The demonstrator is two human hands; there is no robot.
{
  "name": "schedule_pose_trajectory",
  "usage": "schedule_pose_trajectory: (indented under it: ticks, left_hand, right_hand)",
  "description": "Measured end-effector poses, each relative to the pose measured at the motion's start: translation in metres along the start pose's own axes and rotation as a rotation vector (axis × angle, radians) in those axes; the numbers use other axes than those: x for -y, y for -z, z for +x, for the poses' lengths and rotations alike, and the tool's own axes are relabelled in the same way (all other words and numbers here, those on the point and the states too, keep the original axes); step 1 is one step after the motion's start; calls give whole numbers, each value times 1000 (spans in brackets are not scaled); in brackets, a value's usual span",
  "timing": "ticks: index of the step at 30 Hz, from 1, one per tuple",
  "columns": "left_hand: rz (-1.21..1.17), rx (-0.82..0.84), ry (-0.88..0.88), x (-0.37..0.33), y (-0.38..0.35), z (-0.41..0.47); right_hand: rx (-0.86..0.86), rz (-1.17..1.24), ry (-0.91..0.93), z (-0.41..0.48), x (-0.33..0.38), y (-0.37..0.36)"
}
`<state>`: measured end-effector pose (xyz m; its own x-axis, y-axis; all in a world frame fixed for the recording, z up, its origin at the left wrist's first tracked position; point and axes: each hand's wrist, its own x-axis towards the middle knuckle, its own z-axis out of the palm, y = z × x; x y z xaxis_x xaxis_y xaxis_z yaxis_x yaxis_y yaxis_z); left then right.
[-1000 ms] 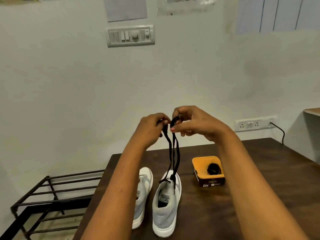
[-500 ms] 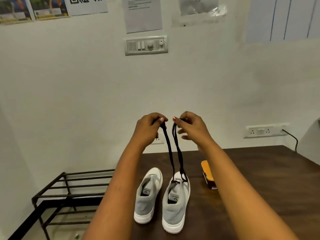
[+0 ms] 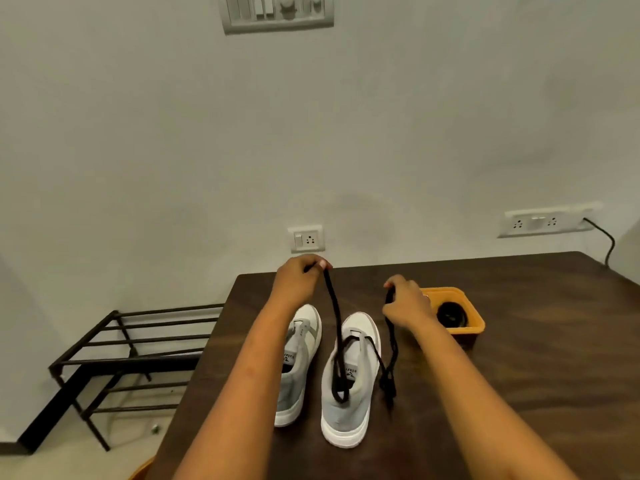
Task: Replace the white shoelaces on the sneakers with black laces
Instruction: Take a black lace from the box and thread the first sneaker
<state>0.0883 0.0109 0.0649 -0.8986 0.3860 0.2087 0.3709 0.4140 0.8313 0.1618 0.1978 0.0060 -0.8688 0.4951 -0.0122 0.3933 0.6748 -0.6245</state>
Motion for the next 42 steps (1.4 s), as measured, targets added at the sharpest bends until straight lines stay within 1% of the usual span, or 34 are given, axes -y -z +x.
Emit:
schedule_pose_trajectory:
  ticks: [1,2,4,6,7,9,10,11,12,13,14,15,16,17,18,19,21,22,23,24,26,28,31,34,36,38,40,42]
  left_hand:
    - [9,28,1,5,-6,3]
    - [-2,53,7,10,-12,5]
    - [-50,99,28,14,-23,8]
    - [-146,116,34,19,-33,12]
    - [-208,103,33,21,-37,15]
    - [-315,14,49,23,-41,18]
    - [-374,-48,81,24,-43,20]
    - [-470,-107,127,26,-42,22]
    - [-626,-156,184,28,-41,25]
    - [-848,-187,248,29,-39,28]
    - [-1080,-203,301,30,-35,30]
    - [-1247,-215,350,34,-35,32]
    - [-1291,-208,399,37,-34,33]
    - [-1210,-174,454,41,-37,34]
    - [-1014,-113,490,47,-43,33]
    - [-736,-30,491,54,-52,32]
    - [-168,167,394,73,-73,30]
    - [61,258,338,81,-83,28]
    - [226,341,302,88,-93,26]
    - [342,395,286,92,-101,24]
    - [486,467,251,98,-114,23]
    - [613,485,193,100,-125,25]
    - [771,364,97,105,-136,26]
    - [806,258,36,107,-140,22]
    - [856,236,7,106,-141,23]
    - [889,230,-34,104,-141,24]
    - [908,261,-80,104,-141,24]
    - [906,277,-50,106,-142,23]
  right_hand:
    - [75,-7,31,5,1,-4]
    - [157,78,83,9,4,-10]
    - [300,445,130,6,21,-15]
    - [443,860,75,3,35,-19]
    - [493,989,49,3,38,-20]
    - [511,1037,29,9,35,-24]
    - [485,1038,8,13,29,-26]
    - [454,1038,-35,18,23,-29]
    - [421,980,-70,22,17,-32]
    - [388,885,-87,25,9,-36]
    - [357,731,-85,27,1,-40]
    - [331,577,-78,31,-9,-47]
    - [316,420,-67,34,-18,-54]
    - [318,289,-62,34,-26,-62]
    - [325,193,-72,33,-30,-68]
    - [325,141,-86,30,-32,-74]
    - [305,123,-96,26,-31,-85]
    - [299,130,-88,24,-30,-89]
    - [309,129,-73,23,-29,-91]
    - [326,116,-46,22,-29,-92]
    - [353,76,-11,24,-32,-97]
    - [347,60,-22,24,-35,-99]
    - [298,47,-39,20,-35,-99]
    - [294,64,-67,19,-35,-101]
    - [287,80,-78,19,-36,-102]
    - [274,100,-82,18,-37,-103]
    - [262,123,-85,16,-38,-102]
    - [244,154,-88,14,-39,-101]
